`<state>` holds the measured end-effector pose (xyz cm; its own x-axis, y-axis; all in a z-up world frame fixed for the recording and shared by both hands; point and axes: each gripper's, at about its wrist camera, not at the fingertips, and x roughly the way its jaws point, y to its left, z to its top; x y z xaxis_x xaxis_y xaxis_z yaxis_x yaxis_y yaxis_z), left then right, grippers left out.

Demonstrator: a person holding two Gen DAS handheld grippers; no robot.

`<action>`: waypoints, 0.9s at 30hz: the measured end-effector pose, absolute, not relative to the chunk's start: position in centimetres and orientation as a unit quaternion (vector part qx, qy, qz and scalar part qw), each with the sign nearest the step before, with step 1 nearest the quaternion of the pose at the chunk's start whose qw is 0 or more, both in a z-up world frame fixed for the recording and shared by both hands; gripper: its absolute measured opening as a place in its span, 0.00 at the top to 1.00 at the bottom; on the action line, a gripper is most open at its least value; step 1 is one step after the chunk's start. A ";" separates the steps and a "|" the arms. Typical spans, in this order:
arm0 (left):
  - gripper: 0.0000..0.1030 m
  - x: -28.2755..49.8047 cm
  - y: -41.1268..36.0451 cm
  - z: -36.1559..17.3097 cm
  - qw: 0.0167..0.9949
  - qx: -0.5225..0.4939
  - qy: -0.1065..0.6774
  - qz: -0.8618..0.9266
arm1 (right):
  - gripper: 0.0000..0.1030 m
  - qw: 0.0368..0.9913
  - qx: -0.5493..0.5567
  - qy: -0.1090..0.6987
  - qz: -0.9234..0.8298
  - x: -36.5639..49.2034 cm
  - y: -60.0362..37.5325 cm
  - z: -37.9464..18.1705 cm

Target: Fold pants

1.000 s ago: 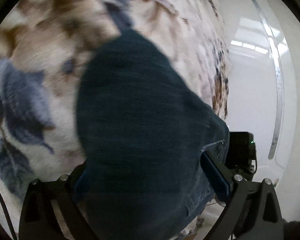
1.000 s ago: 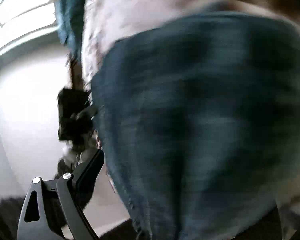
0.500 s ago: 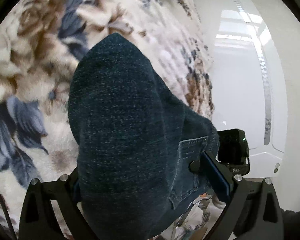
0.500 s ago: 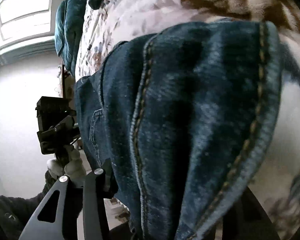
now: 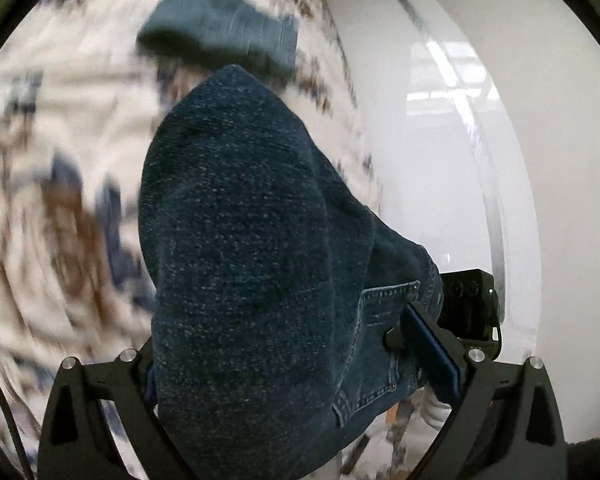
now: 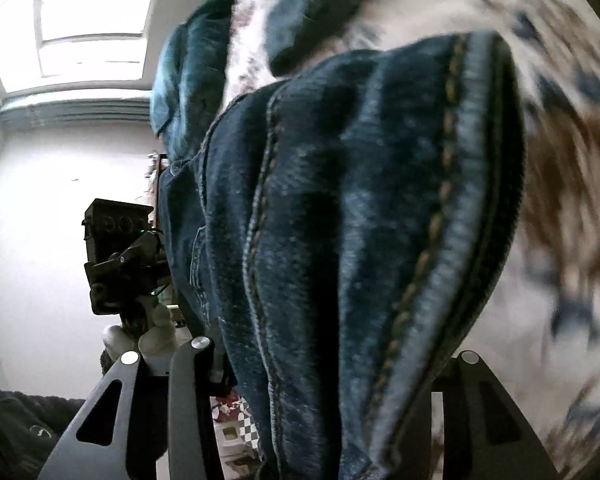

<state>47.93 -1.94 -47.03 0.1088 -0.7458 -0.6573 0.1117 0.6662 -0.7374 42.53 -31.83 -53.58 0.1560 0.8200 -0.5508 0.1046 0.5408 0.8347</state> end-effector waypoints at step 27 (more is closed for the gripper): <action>0.04 88.5 0.0 -58.9 0.724 -0.202 0.632 -0.187 | 0.52 0.657 0.328 0.631 0.250 92.2 -29.5 -63.8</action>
